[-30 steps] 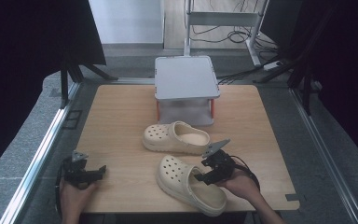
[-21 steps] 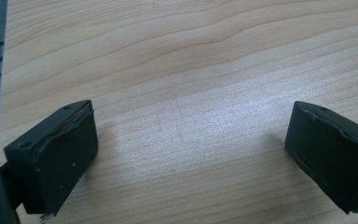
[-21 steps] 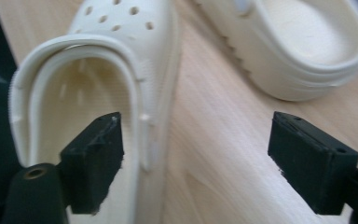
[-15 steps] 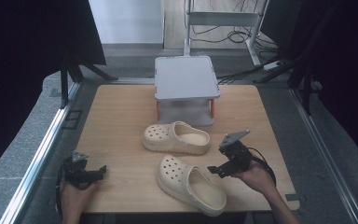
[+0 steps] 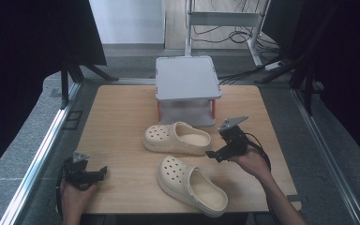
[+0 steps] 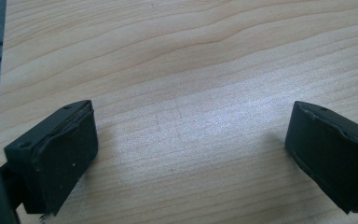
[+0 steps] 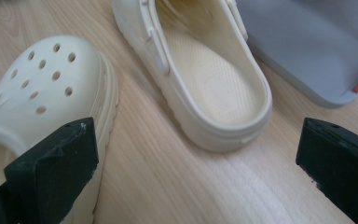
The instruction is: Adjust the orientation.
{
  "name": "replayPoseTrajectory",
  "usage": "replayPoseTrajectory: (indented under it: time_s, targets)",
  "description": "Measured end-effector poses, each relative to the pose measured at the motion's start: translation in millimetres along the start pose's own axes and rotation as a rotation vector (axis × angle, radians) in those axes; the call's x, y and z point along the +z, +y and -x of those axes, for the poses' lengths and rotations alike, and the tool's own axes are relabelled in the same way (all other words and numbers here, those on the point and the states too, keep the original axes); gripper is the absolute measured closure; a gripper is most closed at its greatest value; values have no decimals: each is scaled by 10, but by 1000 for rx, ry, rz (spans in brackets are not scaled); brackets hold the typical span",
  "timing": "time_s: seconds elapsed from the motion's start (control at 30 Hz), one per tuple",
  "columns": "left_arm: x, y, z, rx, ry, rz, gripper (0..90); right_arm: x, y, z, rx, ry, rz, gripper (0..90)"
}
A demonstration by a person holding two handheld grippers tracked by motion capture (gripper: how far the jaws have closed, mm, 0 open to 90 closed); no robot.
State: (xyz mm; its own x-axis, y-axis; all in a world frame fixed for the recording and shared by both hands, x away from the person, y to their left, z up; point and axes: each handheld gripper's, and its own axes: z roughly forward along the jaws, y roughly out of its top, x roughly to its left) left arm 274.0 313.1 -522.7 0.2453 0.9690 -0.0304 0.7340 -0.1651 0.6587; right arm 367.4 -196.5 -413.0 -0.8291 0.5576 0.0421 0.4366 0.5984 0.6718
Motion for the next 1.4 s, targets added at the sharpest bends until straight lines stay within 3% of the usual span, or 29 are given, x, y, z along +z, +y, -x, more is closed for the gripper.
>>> replayPoseTrajectory:
  time_s: [0.27,0.37,0.53,0.7,0.9,1.2,1.4]
  targets:
    - [0,0,4,-3,0,-1,24,198,180,10,-19,19,-22,15]
    - [-1,0,4,-3,0,-1,24,317,273,-2,-15,40,-38,130]
    - [-1,0,5,-2,-1,-1,24,453,374,7,-37,75,-43,140]
    - [-1,0,5,-2,-1,-1,24,590,499,-1,-45,125,-52,240]
    - [0,0,5,-1,-1,-1,24,744,638,-48,-69,138,-64,358]
    - [0,-1,6,0,-3,0,24,986,844,-145,-119,180,-92,466]
    - [1,-1,6,0,-5,1,24,1185,920,-205,-160,190,-142,536]
